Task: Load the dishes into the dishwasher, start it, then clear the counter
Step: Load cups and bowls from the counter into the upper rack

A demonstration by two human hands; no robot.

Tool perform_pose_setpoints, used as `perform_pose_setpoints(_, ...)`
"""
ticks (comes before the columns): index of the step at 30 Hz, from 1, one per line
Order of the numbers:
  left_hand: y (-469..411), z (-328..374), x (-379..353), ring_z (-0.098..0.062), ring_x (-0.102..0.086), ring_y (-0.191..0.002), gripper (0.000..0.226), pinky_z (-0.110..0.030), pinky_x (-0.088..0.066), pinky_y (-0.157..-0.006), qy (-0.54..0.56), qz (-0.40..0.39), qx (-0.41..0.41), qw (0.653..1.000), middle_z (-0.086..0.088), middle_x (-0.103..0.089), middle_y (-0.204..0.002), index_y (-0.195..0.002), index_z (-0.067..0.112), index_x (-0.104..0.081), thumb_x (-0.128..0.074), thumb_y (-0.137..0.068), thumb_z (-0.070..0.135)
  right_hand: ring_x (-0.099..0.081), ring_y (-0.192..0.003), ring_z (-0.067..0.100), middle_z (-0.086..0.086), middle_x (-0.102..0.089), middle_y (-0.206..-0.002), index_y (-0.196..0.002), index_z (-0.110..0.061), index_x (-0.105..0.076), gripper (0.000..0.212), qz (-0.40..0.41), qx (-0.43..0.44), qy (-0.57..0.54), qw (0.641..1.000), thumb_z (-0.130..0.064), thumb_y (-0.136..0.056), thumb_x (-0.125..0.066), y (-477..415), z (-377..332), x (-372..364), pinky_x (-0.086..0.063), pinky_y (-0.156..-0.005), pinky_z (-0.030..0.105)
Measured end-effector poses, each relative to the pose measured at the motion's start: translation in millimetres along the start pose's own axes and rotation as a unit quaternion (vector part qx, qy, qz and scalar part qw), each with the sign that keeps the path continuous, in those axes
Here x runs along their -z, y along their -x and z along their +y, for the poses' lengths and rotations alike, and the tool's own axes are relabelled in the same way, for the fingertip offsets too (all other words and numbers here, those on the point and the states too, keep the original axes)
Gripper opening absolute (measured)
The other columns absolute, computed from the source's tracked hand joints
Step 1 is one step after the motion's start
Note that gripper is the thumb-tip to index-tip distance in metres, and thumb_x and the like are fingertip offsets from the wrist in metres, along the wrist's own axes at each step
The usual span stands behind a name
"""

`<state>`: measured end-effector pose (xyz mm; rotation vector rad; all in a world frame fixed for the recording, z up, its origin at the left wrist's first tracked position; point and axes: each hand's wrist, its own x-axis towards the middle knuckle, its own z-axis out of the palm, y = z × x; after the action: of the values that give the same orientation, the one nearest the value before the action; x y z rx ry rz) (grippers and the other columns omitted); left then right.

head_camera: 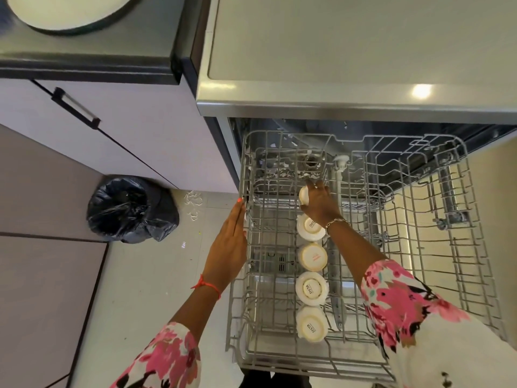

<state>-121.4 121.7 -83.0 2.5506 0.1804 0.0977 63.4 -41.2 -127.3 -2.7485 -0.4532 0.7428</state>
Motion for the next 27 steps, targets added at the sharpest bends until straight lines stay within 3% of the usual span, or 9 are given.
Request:
perform_pose_setpoints(4,-1,-3,-1,-0.023,-0.019,-0.140,0.064,-0.042,-0.021,-0.112,-0.028,-0.017,0.011,0.999,-0.004,-0.007,-0.152,-0.145,0.010,0.001,-0.038,-0.094,0.012,-0.022,-0.137,0.037,0.019,-0.017,-0.151,-0.146,-0.015,-0.019,0.077,0.006,0.006,0.006,1.000,-0.024,-0.084,-0.063,7,-2,6,-0.040,-0.099,0.046)
perform_pose_setpoints(8,2,-12,1,-0.015,0.010,-0.142,0.068,-0.033,-0.001,-0.115,-0.071,-0.090,0.030,0.993,0.000,0.007,-0.155,-0.146,0.015,0.005,-0.022,-0.093,0.048,-0.019,-0.139,0.035,0.018,-0.015,-0.151,-0.145,-0.011,-0.018,0.071,0.004,0.022,0.034,0.999,-0.029,-0.089,-0.058,26,-6,14,-0.036,-0.103,0.046)
perform_pose_setpoints(10,6,-9,10,-0.012,0.016,-0.142,0.072,-0.030,0.005,-0.114,-0.076,-0.105,0.029,0.991,0.001,0.011,-0.154,-0.145,0.017,0.008,-0.015,-0.090,0.057,-0.022,-0.138,0.033,0.017,-0.019,-0.149,-0.143,-0.009,-0.021,0.066,0.000,0.042,0.056,0.998,-0.030,-0.091,-0.055,39,-10,20,-0.035,-0.105,0.044)
perform_pose_setpoints(15,29,2,50,-0.012,0.012,-0.142,0.080,-0.031,0.004,-0.116,-0.066,-0.092,0.049,0.992,0.001,0.000,-0.155,-0.147,0.011,-0.006,-0.007,-0.088,0.066,-0.039,-0.130,0.032,0.014,-0.031,-0.146,-0.142,-0.006,-0.028,0.059,-0.007,0.106,0.039,0.994,-0.030,-0.093,-0.051,85,-39,40,-0.039,-0.100,0.039)
perform_pose_setpoints(18,54,-1,80,-0.016,0.007,-0.143,0.091,-0.038,-0.004,-0.118,-0.050,-0.092,0.067,0.992,-0.005,-0.006,-0.156,-0.147,0.007,-0.015,-0.001,-0.085,0.071,-0.037,-0.131,0.029,0.015,-0.034,-0.144,-0.139,-0.004,-0.032,0.053,-0.006,0.134,0.002,0.991,-0.027,-0.095,-0.049,120,-71,47,-0.033,-0.104,0.033)
perform_pose_setpoints(24,100,-37,157,-0.009,0.008,-0.139,0.103,-0.022,0.007,-0.114,-0.030,-0.039,0.099,0.994,-0.006,-0.012,-0.156,-0.146,0.006,-0.020,0.006,-0.076,0.077,-0.029,-0.136,0.027,0.016,-0.034,-0.145,-0.137,0.001,-0.036,0.050,0.014,0.178,-0.033,0.983,-0.025,-0.096,-0.049,160,-162,54,-0.020,-0.111,0.028)
perform_pose_setpoints(27,124,-79,204,-0.008,0.004,-0.140,0.103,-0.018,0.007,-0.112,-0.017,-0.010,0.116,0.993,-0.004,-0.018,-0.155,-0.144,0.006,-0.027,-0.005,-0.075,0.079,-0.030,-0.137,0.026,0.014,-0.034,-0.145,-0.137,-0.001,-0.037,0.050,0.034,0.194,-0.029,0.980,-0.026,-0.095,-0.050,163,-220,47,-0.021,-0.110,0.027)
